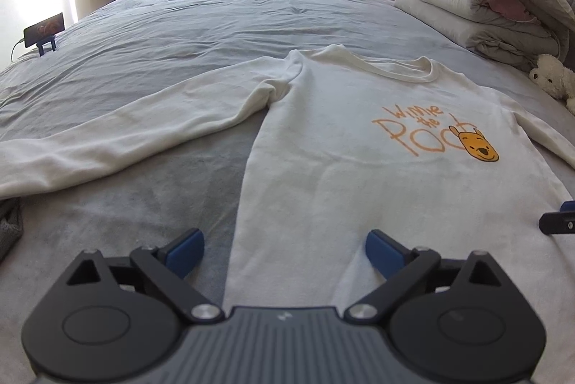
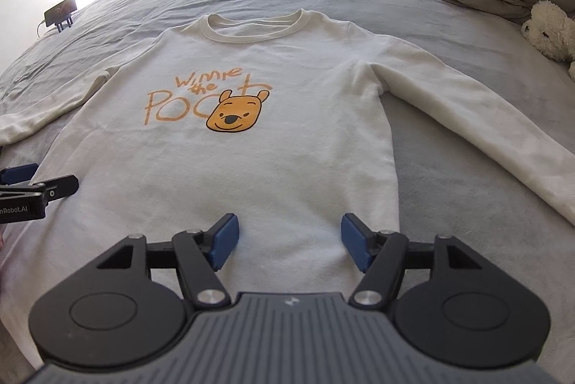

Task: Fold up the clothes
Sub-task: 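Open both grippers and move them back over the shirt body, then grasp the white sleeve cuff beside the folded clothes with the right gripper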

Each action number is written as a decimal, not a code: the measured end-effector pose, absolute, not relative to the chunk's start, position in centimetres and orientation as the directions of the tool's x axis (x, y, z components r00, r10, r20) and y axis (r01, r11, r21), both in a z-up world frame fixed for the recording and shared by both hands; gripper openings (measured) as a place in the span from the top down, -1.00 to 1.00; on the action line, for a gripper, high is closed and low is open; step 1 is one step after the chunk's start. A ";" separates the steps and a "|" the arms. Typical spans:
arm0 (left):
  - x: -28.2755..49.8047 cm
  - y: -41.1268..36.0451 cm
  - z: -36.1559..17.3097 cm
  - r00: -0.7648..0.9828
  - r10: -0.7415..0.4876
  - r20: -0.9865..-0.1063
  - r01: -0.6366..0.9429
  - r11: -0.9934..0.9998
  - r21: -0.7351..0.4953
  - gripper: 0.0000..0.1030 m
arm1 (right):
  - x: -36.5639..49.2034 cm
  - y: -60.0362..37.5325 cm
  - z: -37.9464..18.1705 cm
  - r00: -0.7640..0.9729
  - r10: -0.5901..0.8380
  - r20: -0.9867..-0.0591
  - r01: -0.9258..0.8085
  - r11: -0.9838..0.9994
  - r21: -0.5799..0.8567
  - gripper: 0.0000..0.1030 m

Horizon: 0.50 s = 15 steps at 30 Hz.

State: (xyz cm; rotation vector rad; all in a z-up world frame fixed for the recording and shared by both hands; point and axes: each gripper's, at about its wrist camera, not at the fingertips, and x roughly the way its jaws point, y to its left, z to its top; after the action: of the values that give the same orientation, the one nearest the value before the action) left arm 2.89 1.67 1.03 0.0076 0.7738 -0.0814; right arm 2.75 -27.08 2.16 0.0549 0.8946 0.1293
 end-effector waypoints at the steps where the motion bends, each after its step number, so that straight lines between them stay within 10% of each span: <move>1: 2.9 1.7 1.1 0.708 -0.070 -0.702 0.074 0.997 -0.025 -0.89 | 2.7 -27.6 2.3 0.617 0.143 -0.774 -0.083 0.990 0.116 -0.27; 15: 3.7 3.3 2.3 0.656 -0.099 -0.748 0.028 0.994 -0.107 -0.89 | 0.3 -41.0 5.9 0.702 -0.207 -0.682 0.453 0.869 0.202 -0.30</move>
State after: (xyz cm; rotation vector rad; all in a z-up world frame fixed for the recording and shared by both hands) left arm 3.68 3.27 2.26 -0.0886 0.8523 -0.0721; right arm 0.28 -40.96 5.88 0.3724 0.7037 -0.3766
